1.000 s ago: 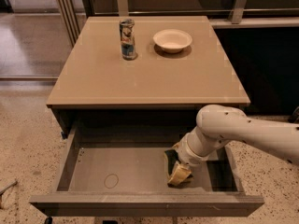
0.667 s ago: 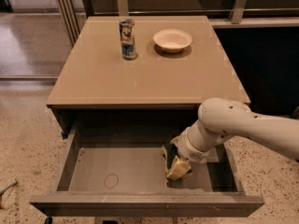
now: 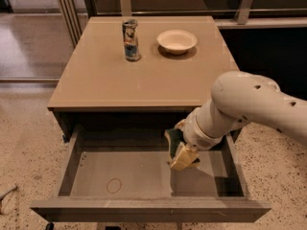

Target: Pick sponge from top drawer and place on counter

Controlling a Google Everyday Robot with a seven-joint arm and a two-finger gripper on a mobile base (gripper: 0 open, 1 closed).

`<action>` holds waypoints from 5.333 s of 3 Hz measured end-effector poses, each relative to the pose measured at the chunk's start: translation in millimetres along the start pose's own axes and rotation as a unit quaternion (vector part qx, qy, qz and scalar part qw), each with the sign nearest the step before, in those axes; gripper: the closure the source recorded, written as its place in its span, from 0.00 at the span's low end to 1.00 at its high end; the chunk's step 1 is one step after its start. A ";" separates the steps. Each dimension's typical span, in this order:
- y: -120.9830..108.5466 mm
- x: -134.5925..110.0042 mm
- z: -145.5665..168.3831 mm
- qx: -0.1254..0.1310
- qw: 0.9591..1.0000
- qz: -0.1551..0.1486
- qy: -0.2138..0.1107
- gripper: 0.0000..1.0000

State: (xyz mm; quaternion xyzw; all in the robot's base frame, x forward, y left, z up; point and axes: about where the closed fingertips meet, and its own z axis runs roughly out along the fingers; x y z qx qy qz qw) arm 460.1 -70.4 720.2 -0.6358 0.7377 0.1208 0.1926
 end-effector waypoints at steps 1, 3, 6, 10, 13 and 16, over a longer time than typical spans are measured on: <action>0.6 -35.1 -61.0 0.025 1.000 0.004 -0.004 1.00; -11.7 -57.0 -94.5 0.039 0.999 0.010 -0.018 1.00; -85.5 -62.7 -93.5 0.089 0.995 0.040 -0.013 1.00; -170.0 -77.5 -79.6 0.091 0.994 0.044 -0.046 1.00; -170.8 -77.5 -78.1 0.091 0.994 0.044 -0.047 0.38; -170.8 -77.6 -78.0 0.091 0.994 0.044 -0.047 0.00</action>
Offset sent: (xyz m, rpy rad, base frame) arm -0.0017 0.0033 0.0555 0.0052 -0.0402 -0.0296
